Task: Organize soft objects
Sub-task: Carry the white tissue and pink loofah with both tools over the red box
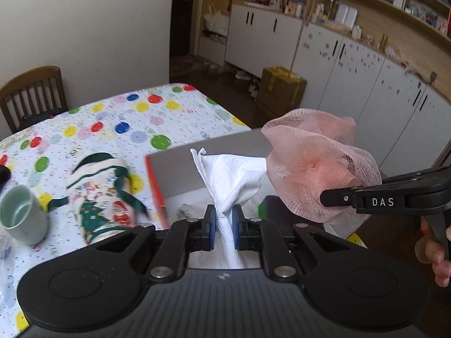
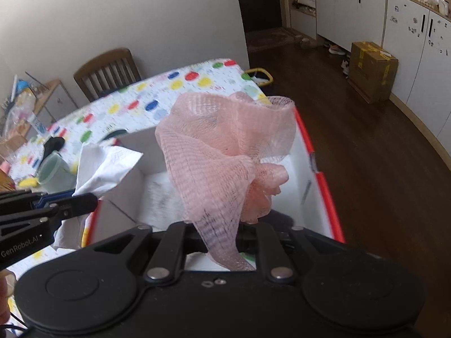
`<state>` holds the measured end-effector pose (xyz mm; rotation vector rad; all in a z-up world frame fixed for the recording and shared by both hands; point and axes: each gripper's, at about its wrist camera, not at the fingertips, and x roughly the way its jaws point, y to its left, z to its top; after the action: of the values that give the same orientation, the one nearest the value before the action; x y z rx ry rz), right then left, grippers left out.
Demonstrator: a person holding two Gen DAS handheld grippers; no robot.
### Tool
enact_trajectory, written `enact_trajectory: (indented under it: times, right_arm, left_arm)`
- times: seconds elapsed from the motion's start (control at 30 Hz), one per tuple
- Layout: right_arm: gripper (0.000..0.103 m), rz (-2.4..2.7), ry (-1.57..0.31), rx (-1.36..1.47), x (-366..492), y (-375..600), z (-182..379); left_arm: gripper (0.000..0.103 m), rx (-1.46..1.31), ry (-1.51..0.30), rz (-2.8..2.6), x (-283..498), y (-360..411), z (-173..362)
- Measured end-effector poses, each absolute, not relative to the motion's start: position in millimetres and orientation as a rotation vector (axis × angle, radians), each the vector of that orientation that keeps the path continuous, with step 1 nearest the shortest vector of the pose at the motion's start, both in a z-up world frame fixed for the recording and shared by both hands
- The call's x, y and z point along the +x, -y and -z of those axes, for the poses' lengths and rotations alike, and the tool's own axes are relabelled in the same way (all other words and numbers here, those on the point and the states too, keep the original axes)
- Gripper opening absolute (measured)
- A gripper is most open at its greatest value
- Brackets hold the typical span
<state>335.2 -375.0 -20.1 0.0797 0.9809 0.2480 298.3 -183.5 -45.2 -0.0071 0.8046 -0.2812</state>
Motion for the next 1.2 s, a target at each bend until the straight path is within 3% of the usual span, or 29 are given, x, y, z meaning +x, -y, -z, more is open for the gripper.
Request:
enact_trajectory:
  times: [0.77,1.2]
  right_arm:
    - [0.012,-0.282,-1.086,-0.033,392,379,68]
    - [0.022,-0.297,-1.102,-0.033,401,381,73]
  left_arm:
    - [0.012,0.059,-1.002,0.168,387,237,117]
    - [0.012,0.007,-1.094,0.157,406,236,143]
